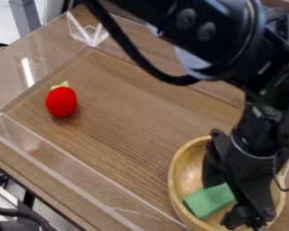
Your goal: Put the green stick in the brown bowl
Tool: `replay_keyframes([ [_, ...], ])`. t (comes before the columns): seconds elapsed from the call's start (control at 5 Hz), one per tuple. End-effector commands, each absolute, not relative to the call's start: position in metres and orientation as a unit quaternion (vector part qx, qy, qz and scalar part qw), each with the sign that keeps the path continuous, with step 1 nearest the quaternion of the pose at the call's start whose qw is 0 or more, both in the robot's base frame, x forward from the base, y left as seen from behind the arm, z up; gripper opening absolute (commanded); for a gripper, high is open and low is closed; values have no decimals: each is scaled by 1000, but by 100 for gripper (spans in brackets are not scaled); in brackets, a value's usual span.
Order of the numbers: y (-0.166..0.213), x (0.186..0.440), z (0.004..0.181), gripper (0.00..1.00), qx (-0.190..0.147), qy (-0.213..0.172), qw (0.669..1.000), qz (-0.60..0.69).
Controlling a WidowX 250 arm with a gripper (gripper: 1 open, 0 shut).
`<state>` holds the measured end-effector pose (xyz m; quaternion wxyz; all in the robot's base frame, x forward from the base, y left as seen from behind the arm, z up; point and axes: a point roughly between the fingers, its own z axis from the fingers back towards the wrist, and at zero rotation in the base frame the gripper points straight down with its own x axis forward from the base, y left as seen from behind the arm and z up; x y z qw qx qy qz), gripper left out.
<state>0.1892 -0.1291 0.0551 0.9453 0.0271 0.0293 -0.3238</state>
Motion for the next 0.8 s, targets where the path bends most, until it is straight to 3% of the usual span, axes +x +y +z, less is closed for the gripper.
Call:
replay_keyframes([
  [0.0, -140, 197, 74, 100, 23, -2, 943, -332],
  [0.4, -139, 196, 108, 100, 25, -23, 951, -308],
  [0.6, -139, 198, 108, 100, 26, -23, 949, -314],
])
